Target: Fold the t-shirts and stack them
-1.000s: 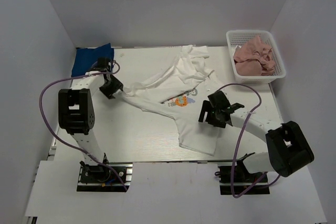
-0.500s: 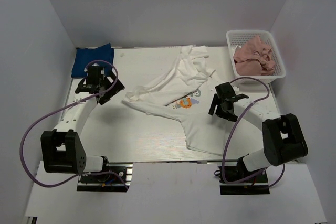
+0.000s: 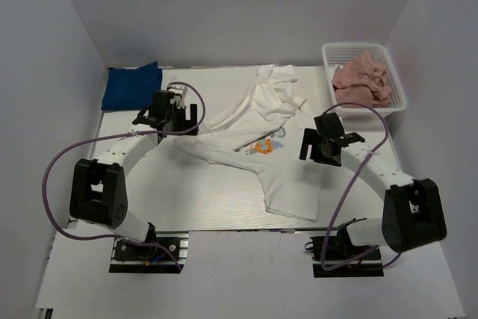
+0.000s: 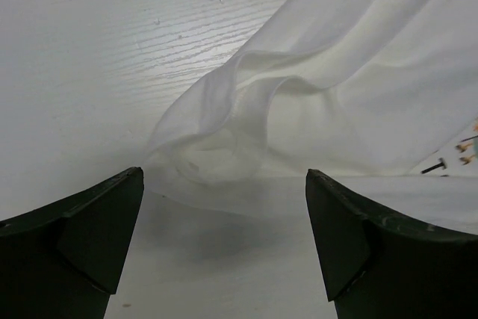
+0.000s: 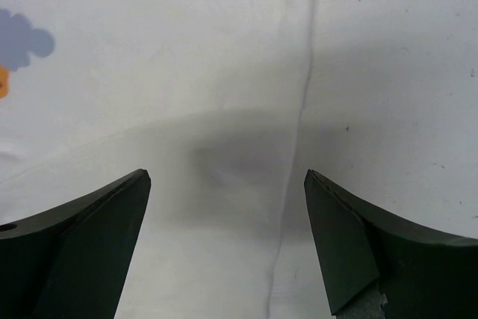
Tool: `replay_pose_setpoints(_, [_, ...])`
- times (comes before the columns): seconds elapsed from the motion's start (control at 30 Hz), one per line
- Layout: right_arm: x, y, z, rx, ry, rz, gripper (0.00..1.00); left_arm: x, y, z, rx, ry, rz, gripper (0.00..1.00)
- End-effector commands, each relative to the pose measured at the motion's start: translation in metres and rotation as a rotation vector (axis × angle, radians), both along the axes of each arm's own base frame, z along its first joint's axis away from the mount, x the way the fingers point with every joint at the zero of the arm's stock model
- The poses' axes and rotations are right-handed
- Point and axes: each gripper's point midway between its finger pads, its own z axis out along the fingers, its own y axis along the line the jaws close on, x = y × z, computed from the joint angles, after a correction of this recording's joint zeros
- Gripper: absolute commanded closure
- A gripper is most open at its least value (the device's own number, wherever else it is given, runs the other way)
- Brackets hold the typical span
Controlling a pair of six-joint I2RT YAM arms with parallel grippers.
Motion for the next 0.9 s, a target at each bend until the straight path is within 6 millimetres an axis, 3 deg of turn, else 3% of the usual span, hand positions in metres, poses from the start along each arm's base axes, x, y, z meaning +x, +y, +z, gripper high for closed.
replay_pose_setpoints(0.0, [-0.023, 0.005, 0.011, 0.030, 0.010, 0.083, 0.10, 0.009, 0.006, -0.002, 0.155, -0.092, -0.165, 0.01])
replay_pose_setpoints(0.2, [-0.056, 0.010, 0.020, 0.062, 0.036, 0.137, 0.10, 0.037, -0.007, -0.006, 0.155, -0.111, -0.234, 0.01])
replay_pose_setpoints(0.23, [-0.060, 0.015, 0.020, 0.074, 0.040, 0.156, 0.10, 0.038, -0.011, -0.022, 0.148, -0.069, -0.263, 0.01])
replay_pose_setpoints(0.27, [-0.065, 0.018, 0.016, 0.090, 0.057, 0.150, 0.10, 0.042, -0.014, -0.022, 0.139, -0.058, -0.274, 0.01])
replay_pose_setpoints(0.33, [-0.076, 0.022, 0.007, 0.096, 0.094, 0.149, 0.10, 0.041, -0.016, -0.039, 0.144, -0.014, -0.294, 0.01])
replay_pose_setpoints(0.5, [-0.098, 0.020, -0.012, 0.093, 0.156, 0.083, 0.10, 0.036, -0.030, -0.045, 0.084, -0.010, -0.363, 0.05])
replay_pose_setpoints(0.6, [-0.109, 0.018, -0.012, 0.073, 0.175, 0.074, 0.10, 0.035, -0.021, -0.049, 0.113, -0.004, -0.314, 0.37])
replay_pose_setpoints(0.63, [-0.114, 0.020, -0.011, 0.081, 0.185, 0.068, 0.10, 0.036, -0.017, -0.050, 0.125, -0.001, -0.287, 0.63])
replay_pose_setpoints(0.7, [-0.124, 0.017, -0.015, 0.066, 0.211, 0.052, 0.10, 0.037, -0.001, -0.051, 0.143, 0.029, -0.182, 1.00])
replay_pose_setpoints(0.83, [-0.148, 0.008, -0.021, -0.004, 0.296, -0.005, 0.10, 0.027, -0.001, -0.020, 0.051, -0.026, -0.098, 1.00])
replay_pose_setpoints(0.87, [-0.153, 0.014, -0.020, -0.005, 0.305, 0.023, 0.10, 0.020, -0.003, -0.018, 0.024, -0.042, -0.091, 1.00])
